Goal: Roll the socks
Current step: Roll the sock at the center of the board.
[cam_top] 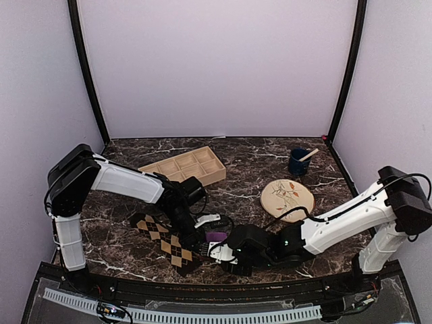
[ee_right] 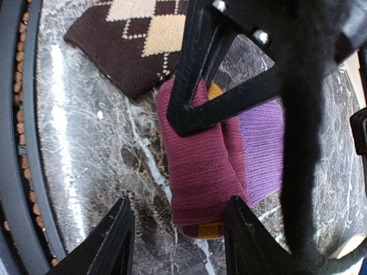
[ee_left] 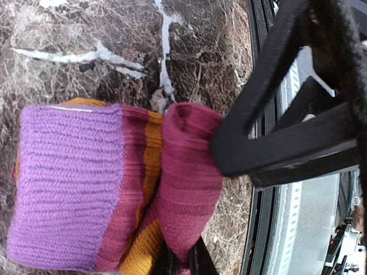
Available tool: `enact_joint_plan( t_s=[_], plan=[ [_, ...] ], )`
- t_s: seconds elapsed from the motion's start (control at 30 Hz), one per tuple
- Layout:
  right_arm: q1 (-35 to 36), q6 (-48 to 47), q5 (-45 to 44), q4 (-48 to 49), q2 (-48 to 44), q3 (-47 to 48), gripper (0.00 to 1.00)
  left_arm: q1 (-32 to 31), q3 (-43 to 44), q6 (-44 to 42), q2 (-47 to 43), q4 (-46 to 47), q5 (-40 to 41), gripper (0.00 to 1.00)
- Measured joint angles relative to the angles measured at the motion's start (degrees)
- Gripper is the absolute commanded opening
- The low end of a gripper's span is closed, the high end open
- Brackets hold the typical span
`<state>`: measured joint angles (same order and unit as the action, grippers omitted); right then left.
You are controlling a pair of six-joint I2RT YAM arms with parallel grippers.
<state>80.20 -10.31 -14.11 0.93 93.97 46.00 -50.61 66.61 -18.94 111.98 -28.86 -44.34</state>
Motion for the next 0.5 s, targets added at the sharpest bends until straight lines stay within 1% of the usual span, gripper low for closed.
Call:
enact_joint_plan(
  t_s=[0.2,0.3,0.4,0.5],
  plan=[
    [0.00,-2.95,-2.47,-0.04,3.21,1.46,0.49,0.20,0.15,-0.20,0.28,-0.39,-0.55,0.00],
    [0.00,-4.39,-3.78,0.00,4.26,1.77,0.48,0.26,0.48,-0.22,0.52,-0.74,-0.79,0.00],
    [0.00,-5.62,-4.81,0.07,5.22,2.03,0.43,0.26,0.66,-0.33,0.63,-1.03,-0.85,0.00],
    [0.00,-6.60,-5.64,0.22,6.32,2.29,0.33,0.26,0.70,-0.44,0.68,-1.14,-0.85,0.00]
  ],
)
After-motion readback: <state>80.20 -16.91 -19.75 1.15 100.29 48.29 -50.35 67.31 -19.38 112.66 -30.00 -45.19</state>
